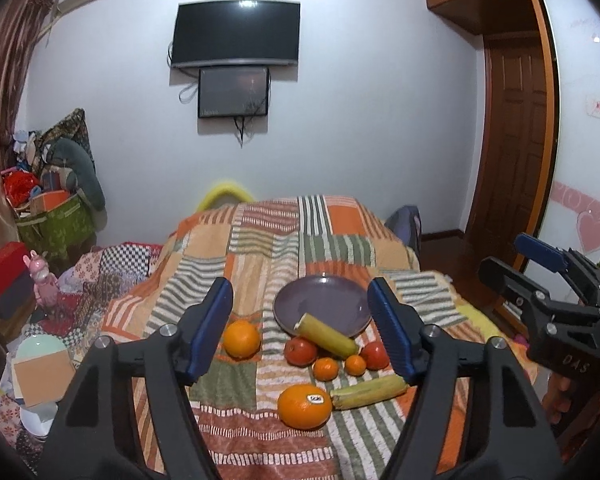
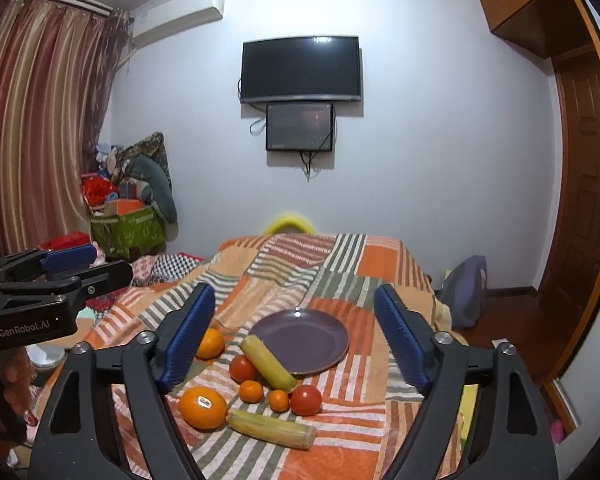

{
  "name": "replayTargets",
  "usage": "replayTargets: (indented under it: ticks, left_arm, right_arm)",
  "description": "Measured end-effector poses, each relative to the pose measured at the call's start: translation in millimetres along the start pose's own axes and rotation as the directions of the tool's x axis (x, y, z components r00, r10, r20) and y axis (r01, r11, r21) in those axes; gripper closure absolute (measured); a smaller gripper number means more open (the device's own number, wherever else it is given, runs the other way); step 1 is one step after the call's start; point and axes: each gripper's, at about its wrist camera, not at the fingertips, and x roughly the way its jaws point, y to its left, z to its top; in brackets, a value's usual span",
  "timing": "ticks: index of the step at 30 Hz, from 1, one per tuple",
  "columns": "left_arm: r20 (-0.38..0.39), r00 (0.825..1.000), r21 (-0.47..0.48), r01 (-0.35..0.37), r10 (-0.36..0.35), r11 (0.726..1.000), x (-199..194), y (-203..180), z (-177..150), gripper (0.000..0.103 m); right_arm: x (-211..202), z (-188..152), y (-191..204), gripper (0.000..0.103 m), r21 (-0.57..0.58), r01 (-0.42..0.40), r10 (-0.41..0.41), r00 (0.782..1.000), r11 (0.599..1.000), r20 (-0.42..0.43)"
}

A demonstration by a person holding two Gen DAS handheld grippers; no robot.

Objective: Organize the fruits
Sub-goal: 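Close the left tool on the large Dole orange while the right tool reaches for the pale corn cob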

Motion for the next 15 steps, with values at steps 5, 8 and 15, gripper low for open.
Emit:
replayTargets:
  ticks: [5, 8, 15]
  left_arm:
    - [-0.081, 0.997, 0.006, 0.006, -0.006, 1.0, 26.8, 9.2, -12.8, 0.033]
    - [-0.14, 0.99, 0.004, 0.006, -0.006, 1.0, 46.6, 16.3, -24.1, 0.033]
    - [-0.324, 0.946, -0.004, 0.024, -0.024, 1.0, 98.2, 25.1, -56.7, 0.033]
  right_arm:
    - [19.1, -11.7, -8.8, 0.03, 0.01, -0.011, 0.011, 0.998, 1.0, -0.065]
    - [30.6, -18.9, -12.4, 0.031, 0.012, -0.031, 0.032, 0.994, 0.999, -0.109]
    - [54.3, -42.2, -12.5, 0.031, -0.015, -0.051, 0.047, 0.974, 0.999, -0.224]
